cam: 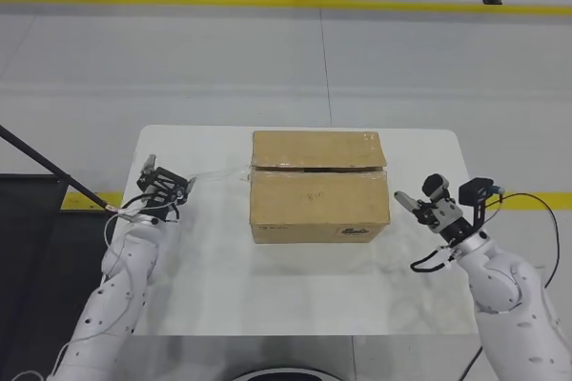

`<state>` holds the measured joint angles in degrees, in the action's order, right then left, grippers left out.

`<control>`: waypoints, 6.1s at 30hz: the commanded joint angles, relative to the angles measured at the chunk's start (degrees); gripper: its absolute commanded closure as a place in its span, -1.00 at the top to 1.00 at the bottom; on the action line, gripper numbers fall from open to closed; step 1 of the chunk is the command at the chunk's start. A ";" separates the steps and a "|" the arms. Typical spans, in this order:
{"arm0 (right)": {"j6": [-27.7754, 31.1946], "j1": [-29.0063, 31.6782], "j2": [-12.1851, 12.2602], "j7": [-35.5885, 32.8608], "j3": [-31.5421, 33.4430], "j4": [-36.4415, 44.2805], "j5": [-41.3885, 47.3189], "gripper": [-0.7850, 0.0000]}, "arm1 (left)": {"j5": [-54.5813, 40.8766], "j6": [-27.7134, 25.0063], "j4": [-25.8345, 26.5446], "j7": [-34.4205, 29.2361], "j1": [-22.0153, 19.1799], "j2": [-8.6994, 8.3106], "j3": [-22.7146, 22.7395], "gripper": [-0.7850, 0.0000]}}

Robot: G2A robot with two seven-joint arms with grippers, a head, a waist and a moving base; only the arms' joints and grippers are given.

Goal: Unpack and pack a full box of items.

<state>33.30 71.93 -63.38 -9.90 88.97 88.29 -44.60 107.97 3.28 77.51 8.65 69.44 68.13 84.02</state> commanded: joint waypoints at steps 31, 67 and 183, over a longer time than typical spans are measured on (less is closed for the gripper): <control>-0.23 -0.83 0.23 0.26 -1.77 0.06 -0.58 1.00 | -1.85 6.07 -3.05 2.69 6.61 0.36 3.08 1.00; -0.76 1.49 0.84 0.97 0.32 0.96 0.18 1.00 | 1.35 6.99 -12.90 1.76 -9.57 1.43 -1.04 1.00; -6.96 -32.19 3.34 -68.05 -15.34 -25.63 74.51 1.00 | -40.40 -19.42 41.37 10.19 35.76 0.93 21.06 1.00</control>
<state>26.61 39.60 -60.17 -77.68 73.62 62.31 28.47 67.57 -16.14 118.89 18.84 105.20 69.06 105.08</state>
